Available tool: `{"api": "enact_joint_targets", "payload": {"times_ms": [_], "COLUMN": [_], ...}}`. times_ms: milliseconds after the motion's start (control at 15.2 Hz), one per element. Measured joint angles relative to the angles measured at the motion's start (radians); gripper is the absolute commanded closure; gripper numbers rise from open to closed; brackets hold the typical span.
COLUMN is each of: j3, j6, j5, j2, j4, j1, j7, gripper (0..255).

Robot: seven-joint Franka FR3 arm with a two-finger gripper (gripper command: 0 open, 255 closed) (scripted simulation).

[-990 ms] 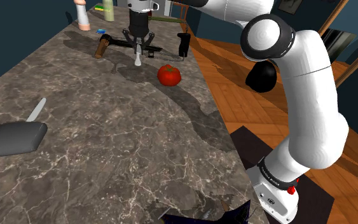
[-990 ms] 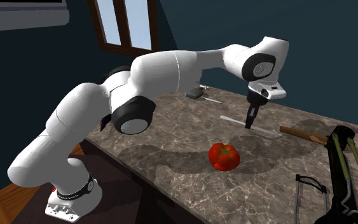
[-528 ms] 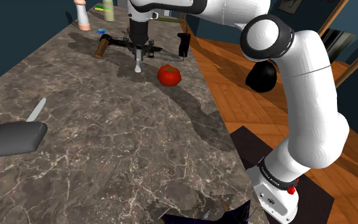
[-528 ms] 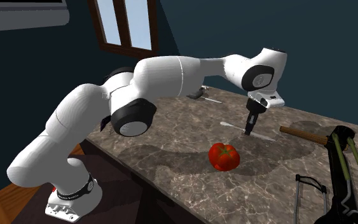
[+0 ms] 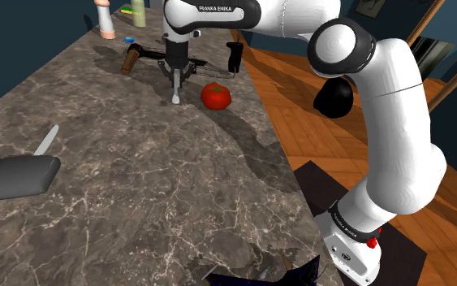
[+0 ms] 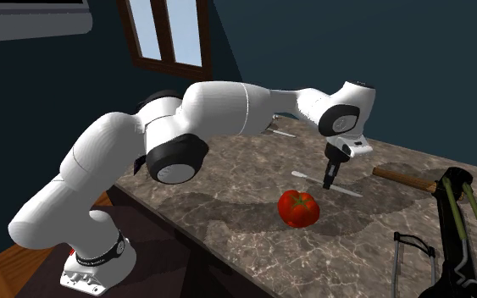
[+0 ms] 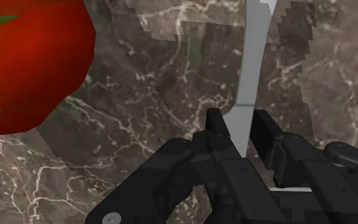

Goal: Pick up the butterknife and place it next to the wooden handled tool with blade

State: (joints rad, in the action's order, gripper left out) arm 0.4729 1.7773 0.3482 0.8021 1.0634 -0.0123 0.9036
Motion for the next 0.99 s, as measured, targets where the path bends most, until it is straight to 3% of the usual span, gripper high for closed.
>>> {"api": "enact_joint_targets", "payload": {"times_ms": [726,792,990], "j3": [-0.004,-0.004,-0.004], "j6": [0.068,0.068,0.068], "j5": [0.007,0.007,0.007], "j2": [0.011,0.011,0.011], "j4": [0.061,0.061,0.061], "j1": [-0.010,-0.010,-0.010], "j7": [0.009,0.009,0.009], "gripper": [255,0,0]}}
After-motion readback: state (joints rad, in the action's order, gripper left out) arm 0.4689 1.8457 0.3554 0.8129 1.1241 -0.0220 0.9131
